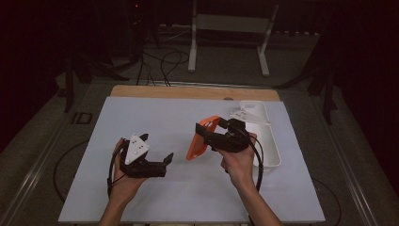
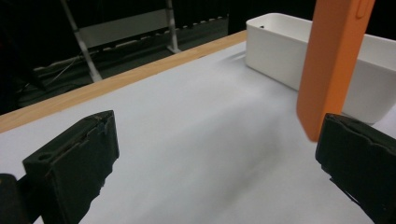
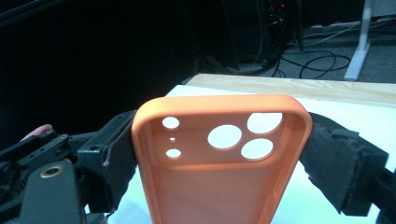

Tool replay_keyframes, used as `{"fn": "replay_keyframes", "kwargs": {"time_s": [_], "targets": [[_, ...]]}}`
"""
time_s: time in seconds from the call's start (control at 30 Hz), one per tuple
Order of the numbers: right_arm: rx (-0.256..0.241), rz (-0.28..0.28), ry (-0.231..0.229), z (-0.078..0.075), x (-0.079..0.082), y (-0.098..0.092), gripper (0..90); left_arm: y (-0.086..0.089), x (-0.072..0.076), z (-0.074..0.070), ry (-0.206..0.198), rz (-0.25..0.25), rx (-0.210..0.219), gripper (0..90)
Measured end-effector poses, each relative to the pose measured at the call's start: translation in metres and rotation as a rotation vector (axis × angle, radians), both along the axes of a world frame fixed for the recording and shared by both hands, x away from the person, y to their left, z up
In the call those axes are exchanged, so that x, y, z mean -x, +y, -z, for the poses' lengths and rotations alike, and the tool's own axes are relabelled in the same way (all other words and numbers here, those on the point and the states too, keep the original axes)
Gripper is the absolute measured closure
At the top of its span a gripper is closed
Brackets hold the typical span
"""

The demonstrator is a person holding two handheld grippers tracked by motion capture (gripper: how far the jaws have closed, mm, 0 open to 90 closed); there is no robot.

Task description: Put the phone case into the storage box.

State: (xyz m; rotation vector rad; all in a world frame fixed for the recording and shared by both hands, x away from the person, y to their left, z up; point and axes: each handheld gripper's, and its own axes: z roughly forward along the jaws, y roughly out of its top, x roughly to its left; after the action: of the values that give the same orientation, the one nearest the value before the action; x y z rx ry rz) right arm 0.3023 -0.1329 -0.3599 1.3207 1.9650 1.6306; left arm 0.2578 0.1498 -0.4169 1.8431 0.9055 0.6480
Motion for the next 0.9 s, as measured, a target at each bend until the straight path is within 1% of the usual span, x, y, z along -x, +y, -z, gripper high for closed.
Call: {"fn": "replay_keyframes", "kwargs": {"time_s": [0.13,0.17,0.33,0.37,0.53,0.6,0.83,0.9], "targets": [[0.003,0.007,-0.004,-0.001,-0.001,-0.001,16.7,0.005,0.000,0.002,0.002,-0.011,0.007,0.5],[0.005,0.009,-0.006,-0.001,-0.002,-0.001,16.7,0.009,0.000,0.003,0.003,-0.017,0.013,0.5],[0.011,0.014,-0.013,-0.003,-0.004,-0.002,16.7,0.017,0.002,0.006,0.007,-0.031,0.016,0.5],[0.011,0.014,-0.013,-0.003,-0.004,-0.002,16.7,0.022,0.003,0.008,0.008,-0.043,0.015,0.5],[0.017,0.031,-0.021,-0.006,-0.007,-0.005,16.7,0.033,0.005,0.013,0.014,-0.069,0.027,0.4],[0.020,0.037,-0.026,-0.007,-0.009,-0.005,16.7,0.037,0.006,0.015,0.017,-0.078,0.034,0.5],[0.029,0.051,-0.033,-0.008,-0.013,-0.007,16.7,0.050,0.010,0.021,0.022,-0.107,0.040,0.4],[0.030,0.053,-0.034,-0.009,-0.014,-0.007,16.7,0.053,0.011,0.023,0.021,-0.111,0.050,0.4]]}}
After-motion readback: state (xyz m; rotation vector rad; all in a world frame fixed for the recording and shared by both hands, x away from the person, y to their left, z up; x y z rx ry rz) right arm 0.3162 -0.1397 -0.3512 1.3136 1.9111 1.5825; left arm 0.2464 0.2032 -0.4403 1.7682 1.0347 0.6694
